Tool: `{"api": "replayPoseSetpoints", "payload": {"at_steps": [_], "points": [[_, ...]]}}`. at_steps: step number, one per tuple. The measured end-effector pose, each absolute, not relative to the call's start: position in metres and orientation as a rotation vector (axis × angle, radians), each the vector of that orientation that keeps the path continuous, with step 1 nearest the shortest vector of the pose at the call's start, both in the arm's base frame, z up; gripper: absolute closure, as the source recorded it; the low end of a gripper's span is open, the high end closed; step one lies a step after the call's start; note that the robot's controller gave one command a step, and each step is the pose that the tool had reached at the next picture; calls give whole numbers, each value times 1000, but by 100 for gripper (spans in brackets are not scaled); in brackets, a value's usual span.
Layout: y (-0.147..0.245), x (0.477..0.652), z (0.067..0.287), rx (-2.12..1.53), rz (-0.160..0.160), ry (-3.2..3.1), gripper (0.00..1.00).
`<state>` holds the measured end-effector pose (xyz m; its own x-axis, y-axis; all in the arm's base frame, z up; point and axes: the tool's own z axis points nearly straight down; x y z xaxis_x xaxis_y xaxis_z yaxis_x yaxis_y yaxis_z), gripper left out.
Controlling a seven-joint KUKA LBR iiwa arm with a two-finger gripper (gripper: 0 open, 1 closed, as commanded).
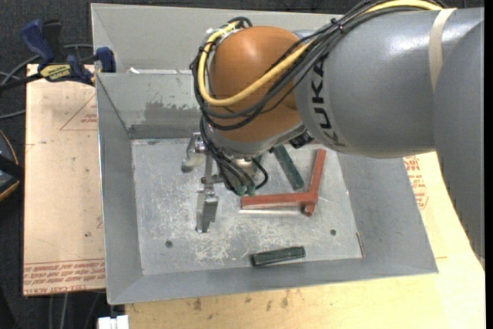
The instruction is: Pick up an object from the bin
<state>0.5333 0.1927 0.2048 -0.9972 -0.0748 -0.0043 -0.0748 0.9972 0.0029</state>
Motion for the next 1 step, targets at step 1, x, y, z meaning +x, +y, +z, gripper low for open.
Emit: {"api": "replayPoseSetpoints", "payload": {"at_steps": [1], "points": [[171,546,141,-169,3,3132,0]]}}
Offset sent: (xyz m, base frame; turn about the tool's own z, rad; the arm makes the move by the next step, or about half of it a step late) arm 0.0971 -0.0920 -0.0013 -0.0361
